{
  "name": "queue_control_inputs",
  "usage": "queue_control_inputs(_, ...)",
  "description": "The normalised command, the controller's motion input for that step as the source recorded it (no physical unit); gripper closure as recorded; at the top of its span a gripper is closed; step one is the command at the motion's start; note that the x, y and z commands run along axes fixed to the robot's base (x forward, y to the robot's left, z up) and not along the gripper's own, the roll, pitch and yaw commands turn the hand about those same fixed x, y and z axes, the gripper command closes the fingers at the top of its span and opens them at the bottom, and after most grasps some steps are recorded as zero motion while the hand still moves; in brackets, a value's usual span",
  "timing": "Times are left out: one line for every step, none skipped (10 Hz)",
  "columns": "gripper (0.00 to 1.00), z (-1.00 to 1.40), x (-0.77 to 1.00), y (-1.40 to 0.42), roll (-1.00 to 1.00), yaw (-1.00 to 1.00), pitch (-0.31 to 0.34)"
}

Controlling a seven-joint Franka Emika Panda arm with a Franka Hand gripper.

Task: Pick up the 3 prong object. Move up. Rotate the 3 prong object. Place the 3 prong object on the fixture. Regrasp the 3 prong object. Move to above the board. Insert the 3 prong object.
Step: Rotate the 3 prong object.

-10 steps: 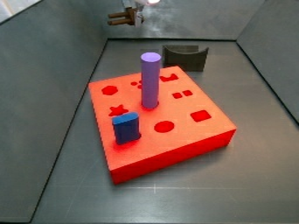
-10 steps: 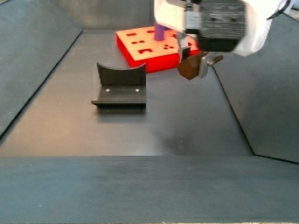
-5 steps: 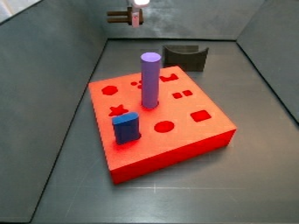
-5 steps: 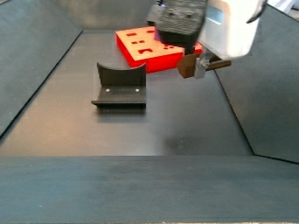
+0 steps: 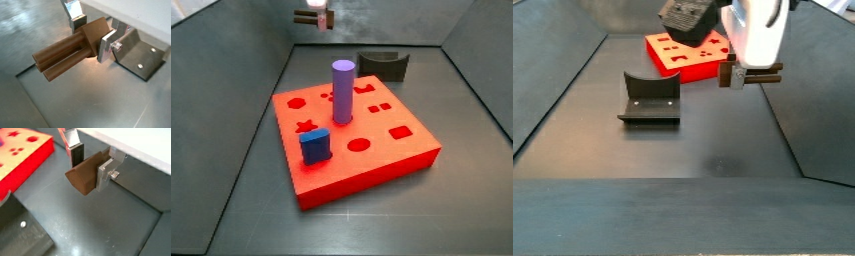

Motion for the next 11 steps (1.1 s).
queue_control_inputs(1.0,-0.01,0.01,0.02,-0.01,-1.0,-0.003)
queue_control_inputs(1.0,-0.01,0.01,0.02,-0.01,-1.0,-0.003)
queue_control_inputs(1.0,-0.01,0.01,0.02,-0.01,-1.0,-0.003)
queue_control_inputs(1.0,-0.01,0.01,0.02,-0.02,-1.0,-0.003)
queue_control_inputs(1.0,-0.01,0.01,0.02,-0.02,-1.0,-0.003)
queue_control_inputs(1.0,-0.01,0.01,0.02,-0.02,-1.0,-0.003)
queue_control_inputs(1.0,-0.01,0.01,0.02,-0.02,-1.0,-0.003)
queue_control_inputs(1.0,-0.01,0.01,0.02,-0.02,-1.0,-0.004)
queue_control_inputs(1.0,-0.01,0.01,0.02,-0.02,-1.0,-0.004)
queue_control_inputs(1.0,-0.01,0.01,0.02,-0.02,-1.0,-0.004)
queue_control_inputs(1.0,-0.01,0.01,0.02,-0.02,-1.0,-0.005)
